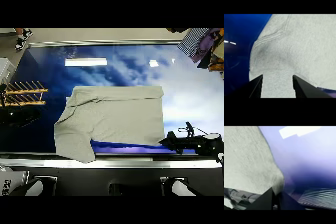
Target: Fold the clothes and pants, and hang the long-sleeved shirts on hangers.
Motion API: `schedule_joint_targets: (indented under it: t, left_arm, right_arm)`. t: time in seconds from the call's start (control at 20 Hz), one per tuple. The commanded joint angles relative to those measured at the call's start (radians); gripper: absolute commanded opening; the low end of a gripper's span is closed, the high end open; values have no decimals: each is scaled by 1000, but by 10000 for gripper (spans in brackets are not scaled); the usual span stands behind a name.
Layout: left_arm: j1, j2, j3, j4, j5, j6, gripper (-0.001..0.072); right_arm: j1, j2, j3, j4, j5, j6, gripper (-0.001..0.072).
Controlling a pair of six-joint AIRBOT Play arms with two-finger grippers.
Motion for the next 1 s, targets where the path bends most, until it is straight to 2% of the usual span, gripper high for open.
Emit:
schedule_joint_targets:
  t: [0.0,0.1,0.25,0.55,0.75,0.95]
  left_arm:
    - [60,1,-40,4,11,58,441]
    - [149,0,-124,-14,55,103,441]
    - [264,-3,-284,-146,124,258,441]
    - [274,-58,-462,-171,285,319,441]
    - [274,-122,-473,-285,290,442,440]
    - [254,-169,-473,-307,289,453,440]
  right_arm:
    - [0,1,-3,26,-6,-16,34]
    - [0,2,-3,28,10,-16,34]
    - [0,2,-3,28,50,-16,34]
    - [0,2,-3,43,108,12,34]
    - [0,2,-3,48,126,13,34]
    - [0,2,-3,67,126,14,34]
